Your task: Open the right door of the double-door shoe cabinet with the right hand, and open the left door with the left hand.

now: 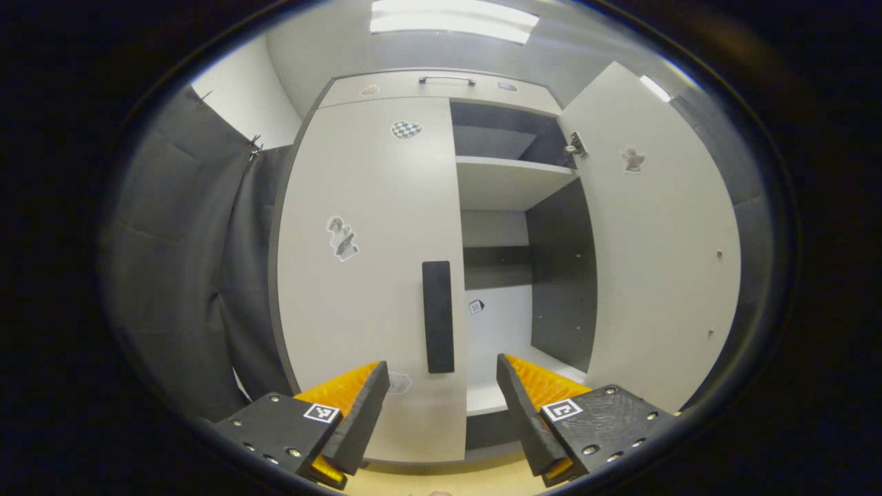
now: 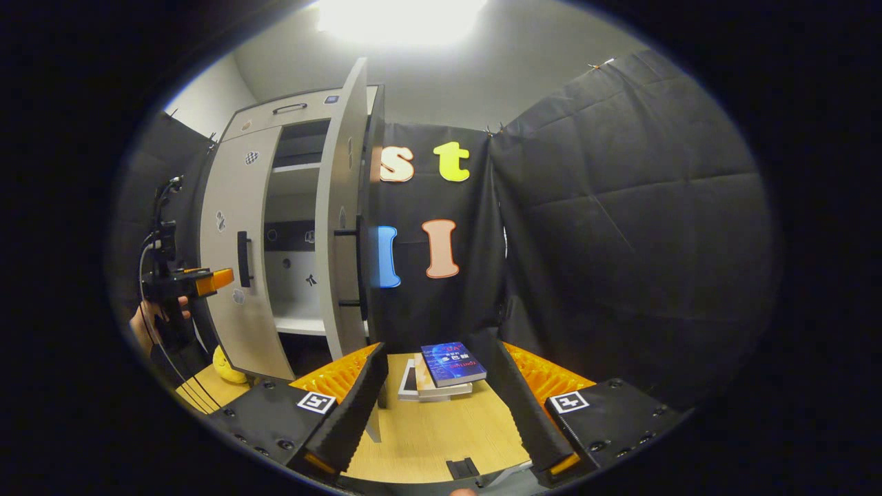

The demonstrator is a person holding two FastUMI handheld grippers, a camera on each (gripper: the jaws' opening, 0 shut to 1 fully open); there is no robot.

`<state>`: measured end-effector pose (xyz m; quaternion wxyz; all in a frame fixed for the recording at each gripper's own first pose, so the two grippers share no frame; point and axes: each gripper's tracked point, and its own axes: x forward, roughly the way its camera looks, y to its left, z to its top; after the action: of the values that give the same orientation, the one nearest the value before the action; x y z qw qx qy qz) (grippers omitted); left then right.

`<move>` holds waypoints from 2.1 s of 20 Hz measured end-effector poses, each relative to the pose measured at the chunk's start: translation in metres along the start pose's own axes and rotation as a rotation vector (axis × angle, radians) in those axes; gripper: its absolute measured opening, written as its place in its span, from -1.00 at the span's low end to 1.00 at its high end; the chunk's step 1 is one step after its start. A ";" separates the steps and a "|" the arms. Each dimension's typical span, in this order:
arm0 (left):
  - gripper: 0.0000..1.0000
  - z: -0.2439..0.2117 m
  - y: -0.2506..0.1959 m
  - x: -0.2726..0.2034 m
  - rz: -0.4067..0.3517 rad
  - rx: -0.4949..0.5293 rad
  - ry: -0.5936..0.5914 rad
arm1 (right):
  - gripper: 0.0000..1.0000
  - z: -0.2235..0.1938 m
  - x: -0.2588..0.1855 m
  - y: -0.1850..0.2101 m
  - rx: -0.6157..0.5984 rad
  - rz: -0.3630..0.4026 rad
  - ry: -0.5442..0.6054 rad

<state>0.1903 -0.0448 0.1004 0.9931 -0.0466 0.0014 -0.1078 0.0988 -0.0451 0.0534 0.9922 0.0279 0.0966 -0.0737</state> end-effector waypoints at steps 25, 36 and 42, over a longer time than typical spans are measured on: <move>-0.44 -0.012 0.003 0.102 0.071 0.043 0.071 | 0.90 -0.019 -0.010 -0.007 0.023 -0.014 0.078; -0.67 -0.005 0.011 0.065 0.107 -0.013 0.086 | 0.90 -0.018 -0.002 0.004 0.018 0.113 0.086; -0.67 -0.006 0.023 0.047 0.103 -0.025 0.086 | 0.90 -0.017 -0.010 0.013 -0.005 0.162 0.076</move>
<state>0.2411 -0.0332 0.0930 0.9957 -0.0541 0.0479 -0.0584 0.0880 -0.0295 0.0393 0.9906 0.0359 0.1317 0.0081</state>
